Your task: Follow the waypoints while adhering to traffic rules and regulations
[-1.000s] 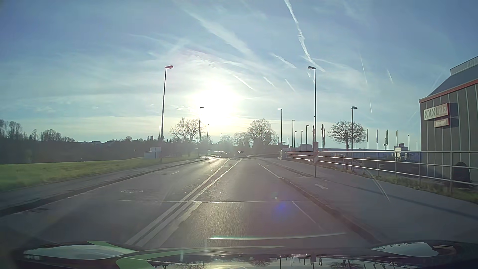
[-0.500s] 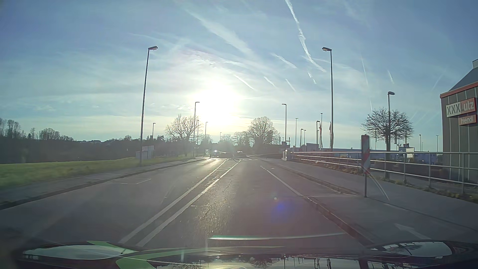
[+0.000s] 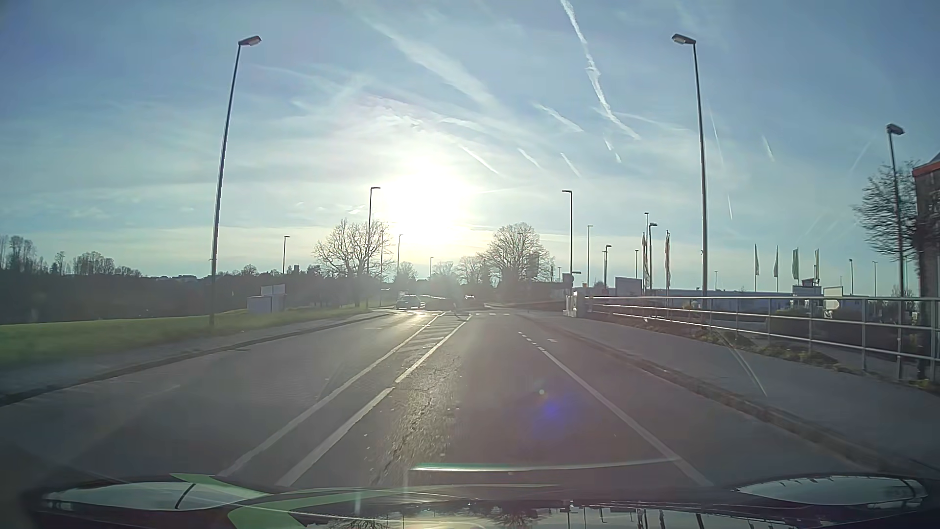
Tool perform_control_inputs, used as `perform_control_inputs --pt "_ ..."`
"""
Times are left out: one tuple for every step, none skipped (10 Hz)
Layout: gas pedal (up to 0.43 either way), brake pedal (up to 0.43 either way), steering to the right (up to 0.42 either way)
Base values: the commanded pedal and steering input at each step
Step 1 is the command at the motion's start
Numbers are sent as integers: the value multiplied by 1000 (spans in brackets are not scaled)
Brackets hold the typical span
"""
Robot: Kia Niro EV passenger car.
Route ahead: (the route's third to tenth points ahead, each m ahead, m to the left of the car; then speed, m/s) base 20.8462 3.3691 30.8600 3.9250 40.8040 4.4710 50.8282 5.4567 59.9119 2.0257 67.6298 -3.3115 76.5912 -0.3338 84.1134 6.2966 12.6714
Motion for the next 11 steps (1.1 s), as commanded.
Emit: perform_control_inputs --pt "0 55 2" --pt "0 110 2" --pt "0 128 2" --pt "0 152 2" --pt "0 183 2" --pt "0 201 2" --pt "0 201 2" --pt "0 201 2" --pt "0 195 2" --pt "0 189 2" --pt "0 183 2"
